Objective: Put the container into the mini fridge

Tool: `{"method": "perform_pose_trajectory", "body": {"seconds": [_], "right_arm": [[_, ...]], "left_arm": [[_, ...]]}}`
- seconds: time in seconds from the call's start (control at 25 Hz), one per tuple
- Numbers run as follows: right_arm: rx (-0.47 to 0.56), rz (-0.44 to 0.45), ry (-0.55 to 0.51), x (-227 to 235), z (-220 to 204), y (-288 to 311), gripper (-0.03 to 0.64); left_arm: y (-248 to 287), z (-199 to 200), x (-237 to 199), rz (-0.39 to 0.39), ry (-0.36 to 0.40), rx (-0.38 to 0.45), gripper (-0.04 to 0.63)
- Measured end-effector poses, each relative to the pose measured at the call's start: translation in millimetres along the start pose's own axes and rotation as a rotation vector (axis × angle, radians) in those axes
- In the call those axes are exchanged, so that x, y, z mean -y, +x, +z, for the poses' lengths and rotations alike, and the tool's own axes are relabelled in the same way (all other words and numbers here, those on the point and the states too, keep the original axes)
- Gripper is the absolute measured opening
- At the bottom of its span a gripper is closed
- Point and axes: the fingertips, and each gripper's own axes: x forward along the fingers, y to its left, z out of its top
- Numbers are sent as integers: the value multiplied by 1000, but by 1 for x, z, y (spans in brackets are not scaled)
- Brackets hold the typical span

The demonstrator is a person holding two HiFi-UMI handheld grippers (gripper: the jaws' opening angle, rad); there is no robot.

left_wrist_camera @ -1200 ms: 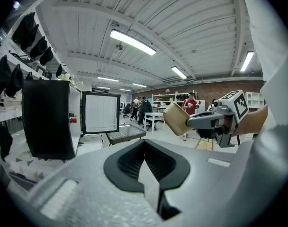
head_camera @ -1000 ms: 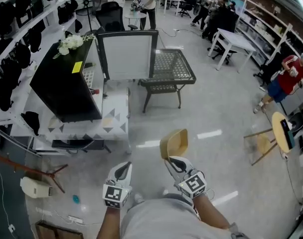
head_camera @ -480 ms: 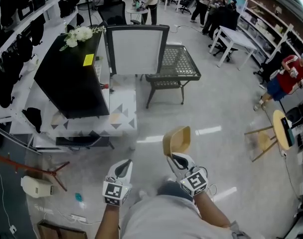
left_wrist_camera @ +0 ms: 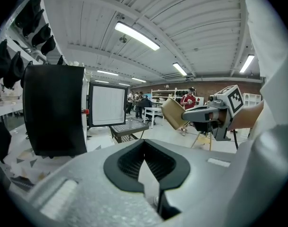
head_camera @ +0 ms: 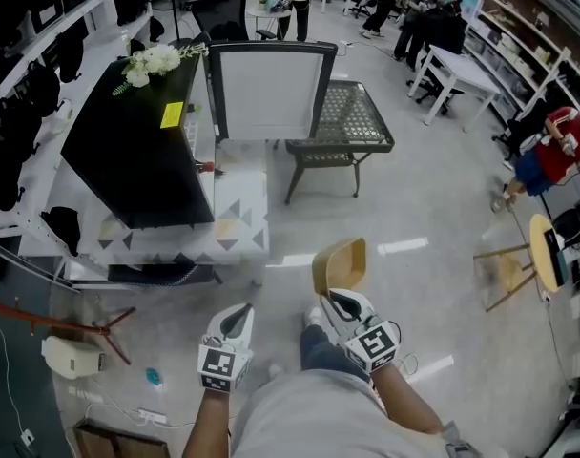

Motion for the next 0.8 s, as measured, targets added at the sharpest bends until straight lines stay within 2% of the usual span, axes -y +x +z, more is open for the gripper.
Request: {"method": "perform_pose_trajectory", "body": {"seconds": [0.32, 0.6, 0.8], "right_arm": [[-1, 33, 12, 58, 2, 35, 25], [12, 79, 13, 135, 15, 64, 25], [23, 117, 17, 193, 20, 81, 25]], "left_arm": [[60, 20, -19, 37, 2, -15, 9], [130, 53, -27, 77, 22, -30, 9], [180, 81, -29, 139, 27, -28, 9]]}}
